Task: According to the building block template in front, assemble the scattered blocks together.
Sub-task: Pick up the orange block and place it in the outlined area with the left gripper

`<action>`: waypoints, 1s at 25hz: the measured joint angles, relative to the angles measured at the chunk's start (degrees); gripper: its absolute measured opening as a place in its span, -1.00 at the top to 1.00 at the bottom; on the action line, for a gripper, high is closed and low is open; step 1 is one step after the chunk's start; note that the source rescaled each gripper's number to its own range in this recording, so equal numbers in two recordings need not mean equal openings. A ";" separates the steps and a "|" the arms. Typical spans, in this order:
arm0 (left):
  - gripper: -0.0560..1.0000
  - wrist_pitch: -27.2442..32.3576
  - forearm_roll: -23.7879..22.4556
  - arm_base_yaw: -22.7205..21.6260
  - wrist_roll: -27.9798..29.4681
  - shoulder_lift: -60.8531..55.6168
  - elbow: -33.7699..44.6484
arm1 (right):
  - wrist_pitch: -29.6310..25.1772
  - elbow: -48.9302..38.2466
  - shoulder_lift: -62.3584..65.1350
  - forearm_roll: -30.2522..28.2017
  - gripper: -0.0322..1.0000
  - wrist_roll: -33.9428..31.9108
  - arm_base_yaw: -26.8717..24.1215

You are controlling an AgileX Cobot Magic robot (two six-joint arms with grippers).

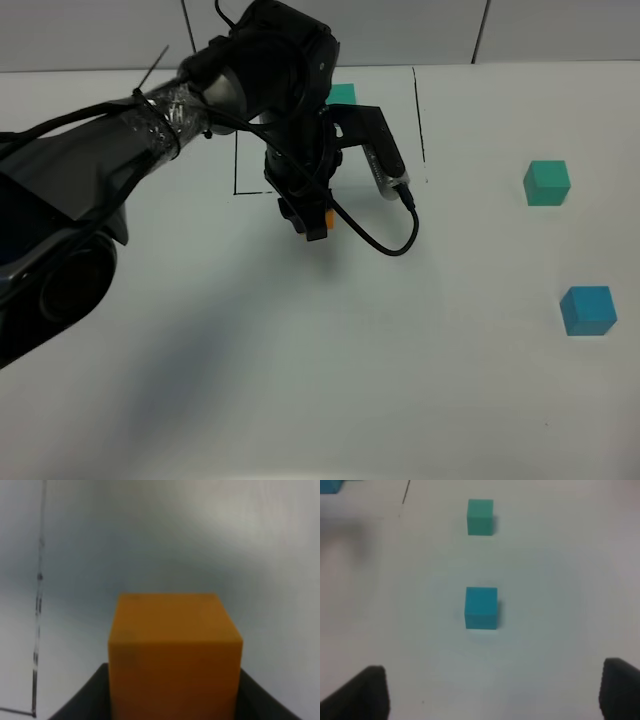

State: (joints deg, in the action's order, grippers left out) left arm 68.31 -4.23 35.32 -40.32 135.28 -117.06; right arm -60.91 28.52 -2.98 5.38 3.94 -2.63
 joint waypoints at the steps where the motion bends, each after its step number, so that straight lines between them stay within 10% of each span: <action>1: 0.89 0.00 0.00 0.39 -0.78 0.83 -0.91 | 0.00 0.00 0.00 0.00 -0.47 0.00 0.00; 25: 0.89 -1.42 0.04 1.62 -9.22 7.68 -4.38 | 0.00 0.00 0.00 0.06 -0.47 -0.02 0.00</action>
State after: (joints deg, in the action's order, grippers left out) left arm 66.89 -4.18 36.93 -49.54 142.96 -121.44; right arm -60.91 28.52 -2.98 5.43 3.93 -2.63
